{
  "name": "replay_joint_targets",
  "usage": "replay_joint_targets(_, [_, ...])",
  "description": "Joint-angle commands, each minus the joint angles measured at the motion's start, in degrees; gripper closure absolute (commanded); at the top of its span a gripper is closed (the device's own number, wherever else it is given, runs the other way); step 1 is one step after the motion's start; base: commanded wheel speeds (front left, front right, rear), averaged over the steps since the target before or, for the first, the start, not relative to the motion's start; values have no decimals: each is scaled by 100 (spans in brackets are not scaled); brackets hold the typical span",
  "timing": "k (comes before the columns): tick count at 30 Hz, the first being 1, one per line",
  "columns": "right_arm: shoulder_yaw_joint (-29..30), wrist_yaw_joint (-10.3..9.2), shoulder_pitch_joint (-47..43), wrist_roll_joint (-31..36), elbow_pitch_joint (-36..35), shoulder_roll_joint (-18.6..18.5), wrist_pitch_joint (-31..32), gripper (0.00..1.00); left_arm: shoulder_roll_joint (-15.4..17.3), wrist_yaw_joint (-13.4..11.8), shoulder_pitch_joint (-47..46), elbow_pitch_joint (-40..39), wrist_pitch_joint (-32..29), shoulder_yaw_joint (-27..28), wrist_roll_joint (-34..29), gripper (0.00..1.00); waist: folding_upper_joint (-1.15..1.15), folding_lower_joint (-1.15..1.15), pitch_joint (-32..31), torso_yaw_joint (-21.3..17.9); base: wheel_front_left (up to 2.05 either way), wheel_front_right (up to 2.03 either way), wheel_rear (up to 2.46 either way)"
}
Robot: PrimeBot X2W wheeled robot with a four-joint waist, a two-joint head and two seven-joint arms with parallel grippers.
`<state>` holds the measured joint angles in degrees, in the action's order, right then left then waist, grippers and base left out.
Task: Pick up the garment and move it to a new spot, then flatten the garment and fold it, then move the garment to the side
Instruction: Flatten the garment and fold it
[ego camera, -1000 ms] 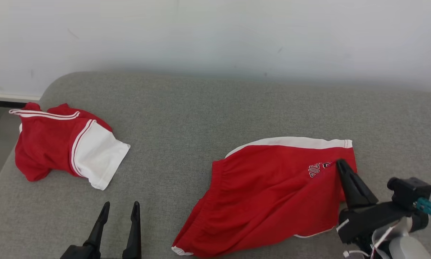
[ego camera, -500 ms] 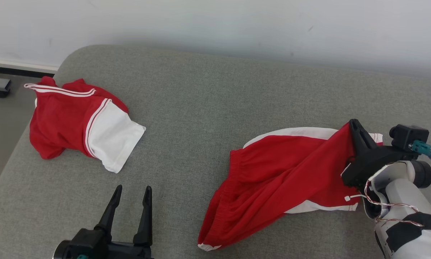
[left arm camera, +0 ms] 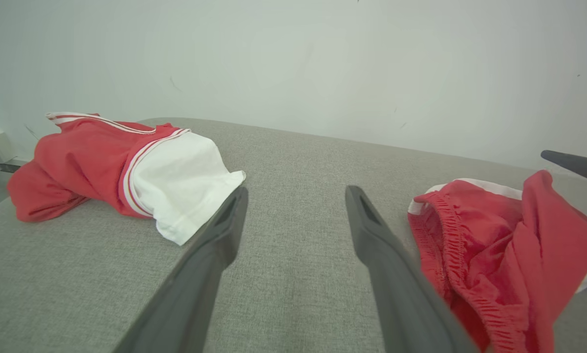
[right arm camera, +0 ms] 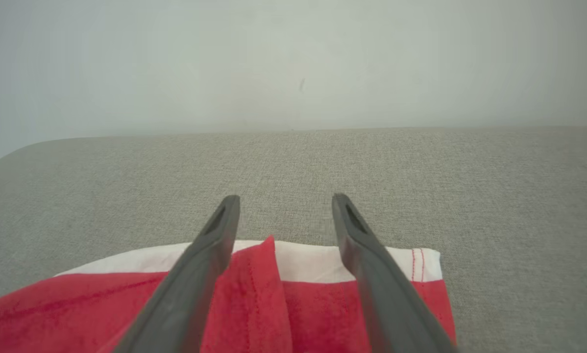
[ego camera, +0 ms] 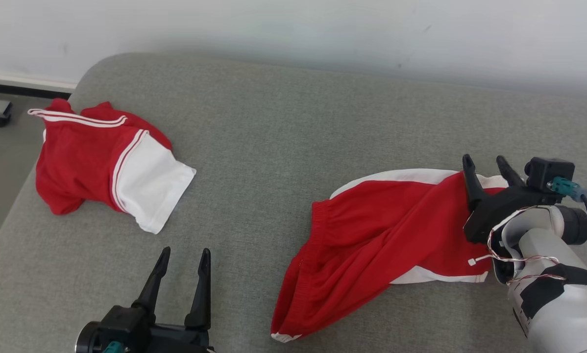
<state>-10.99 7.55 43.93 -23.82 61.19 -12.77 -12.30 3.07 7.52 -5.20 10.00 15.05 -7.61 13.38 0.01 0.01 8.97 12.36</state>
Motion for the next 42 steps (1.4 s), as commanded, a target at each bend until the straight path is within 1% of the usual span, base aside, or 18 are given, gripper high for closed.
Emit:
replay_joint_targets(1, [-56, -13, 6, -99, -25, -27, -126, 0, -12, -10, 19, 12, 19, 40, -9, 0, -1, -1, -108, -130, 0, 0, 0])
replay_joint_targets(4, [-129, -13, -55, -181, -147, -59, -213, 0, -9, -9, 86, 13, 19, 93, -32, 0, -1, -1, -198, -222, 0, 0, 0])
replay_joint_targets(8, [-226, -13, -324, -375, -581, -199, -288, 0, 12, -9, 200, -13, 19, 177, -64, 0, -1, -1, -364, -391, 0, 0, 0])
replay_joint_targets(12, [-128, -13, -823, -539, -1536, -404, -289, 0, 34, -9, 331, -57, 19, 248, -91, 0, -1, -1, -495, -541, 0, 0, 0])
replay_joint_targets(18, [125, -13, -1860, -377, -2904, -588, -284, 0, 67, -9, 495, -135, 19, 386, -114, 0, -1, -1, -610, -753, 0, 0, 0])
replay_joint_targets(23, [328, -13, -2618, -180, -3762, -537, -284, 0, 85, -9, 591, -167, 19, 479, -130, 0, -1, -1, -688, -909, 0, 0, 0])
replay_joint_targets(27, [428, -13, -3148, -29, -4322, -413, -285, 0, 130, -9, 638, -160, 19, 514, -113, 0, -1, -1, -751, -1009, 0, 0, 0])
replay_joint_targets(34, [595, -13, -3869, 249, -4966, -177, -285, 0, 158, -9, 654, -143, 19, 505, -83, 0, -1, -1, -821, -1102, 0, 0, 0])
replay_joint_targets(42, [874, -13, -4703, 505, -5556, 160, -285, 0, 149, -9, 752, -219, 19, 497, -165, 0, -1, -1, -941, -1049, 0, 0, 0])
